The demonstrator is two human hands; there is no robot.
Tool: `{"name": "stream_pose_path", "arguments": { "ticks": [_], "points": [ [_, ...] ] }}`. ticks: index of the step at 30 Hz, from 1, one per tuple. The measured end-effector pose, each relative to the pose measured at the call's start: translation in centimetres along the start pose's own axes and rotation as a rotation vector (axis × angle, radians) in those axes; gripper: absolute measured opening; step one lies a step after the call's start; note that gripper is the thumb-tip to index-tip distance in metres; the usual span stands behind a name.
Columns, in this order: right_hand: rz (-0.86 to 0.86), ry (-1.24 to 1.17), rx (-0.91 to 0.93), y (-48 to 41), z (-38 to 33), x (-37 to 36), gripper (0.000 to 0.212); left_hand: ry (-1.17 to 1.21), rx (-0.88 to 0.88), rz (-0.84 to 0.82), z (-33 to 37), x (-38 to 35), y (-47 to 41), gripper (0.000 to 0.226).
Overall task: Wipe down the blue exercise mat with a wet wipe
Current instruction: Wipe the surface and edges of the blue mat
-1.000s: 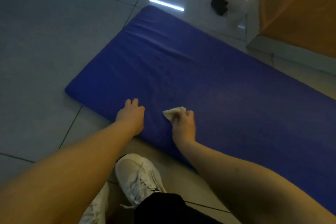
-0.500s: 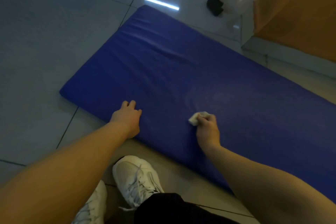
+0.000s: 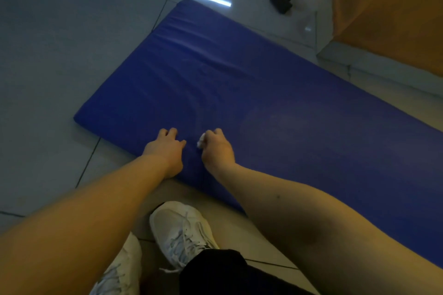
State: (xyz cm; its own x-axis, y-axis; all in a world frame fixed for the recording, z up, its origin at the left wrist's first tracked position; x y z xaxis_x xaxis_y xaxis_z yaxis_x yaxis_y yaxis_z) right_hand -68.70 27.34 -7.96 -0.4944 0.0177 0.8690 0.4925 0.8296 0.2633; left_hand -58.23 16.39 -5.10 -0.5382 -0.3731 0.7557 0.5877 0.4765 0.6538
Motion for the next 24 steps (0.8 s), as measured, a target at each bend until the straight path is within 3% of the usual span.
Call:
{"name": "stream_pose_path", "arguments": {
  "ticks": [4, 6, 11, 19, 24],
  "points": [
    [0.106, 0.001, -0.292, 3.9, 5.0, 2.0, 0.007, 0.001, 0.011, 0.027, 0.1, -0.6, 0.5, 0.065],
    [0.168, 0.042, -0.434, 6.5, 8.2, 3.3, 0.016, 0.002, 0.013, 0.037, 0.3, -0.9, 0.8, 0.071],
    [0.253, -0.245, -0.632, 8.7, 9.4, 3.1, 0.012, -0.005, 0.036, 0.054, 0.9, -1.3, 1.3, 0.082],
    [0.088, -0.251, -0.168, 3.6, -2.8, -2.0, 0.007, 0.012, 0.023, 0.084, 0.2, -1.5, 1.4, 0.081],
    [0.012, -0.270, -0.044, 5.0, -0.3, -1.6, 0.022, 0.048, -0.021, 0.077, -0.7, -1.7, 1.4, 0.078]
  ]
}}
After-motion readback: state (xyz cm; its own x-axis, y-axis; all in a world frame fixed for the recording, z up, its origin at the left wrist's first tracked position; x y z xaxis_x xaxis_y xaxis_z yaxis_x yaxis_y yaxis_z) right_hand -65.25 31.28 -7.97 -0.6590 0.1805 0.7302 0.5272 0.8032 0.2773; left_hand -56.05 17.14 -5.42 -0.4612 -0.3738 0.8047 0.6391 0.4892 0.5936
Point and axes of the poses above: each hand's wrist, its own y-axis away from the middle knuckle, its own x-axis out of the back of the hand, z = x × y, the point moved 1 cm from there along -y, towards the middle knuckle, and after that the axes turned 6 degrees about x, right-handed, at the moved point
